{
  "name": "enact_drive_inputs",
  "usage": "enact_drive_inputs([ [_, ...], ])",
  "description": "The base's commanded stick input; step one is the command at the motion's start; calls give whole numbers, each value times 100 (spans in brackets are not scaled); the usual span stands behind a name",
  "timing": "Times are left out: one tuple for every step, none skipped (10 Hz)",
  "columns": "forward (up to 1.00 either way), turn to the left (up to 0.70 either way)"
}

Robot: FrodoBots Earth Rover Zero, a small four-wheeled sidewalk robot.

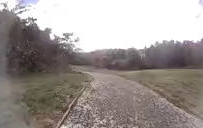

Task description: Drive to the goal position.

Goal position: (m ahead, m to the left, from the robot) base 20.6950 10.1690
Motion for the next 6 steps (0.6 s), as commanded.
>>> enact_drive_inputs([
  [30,-33],
  [30,0],
  [30,0],
  [30,0],
  [30,0],
  [30,0],
])
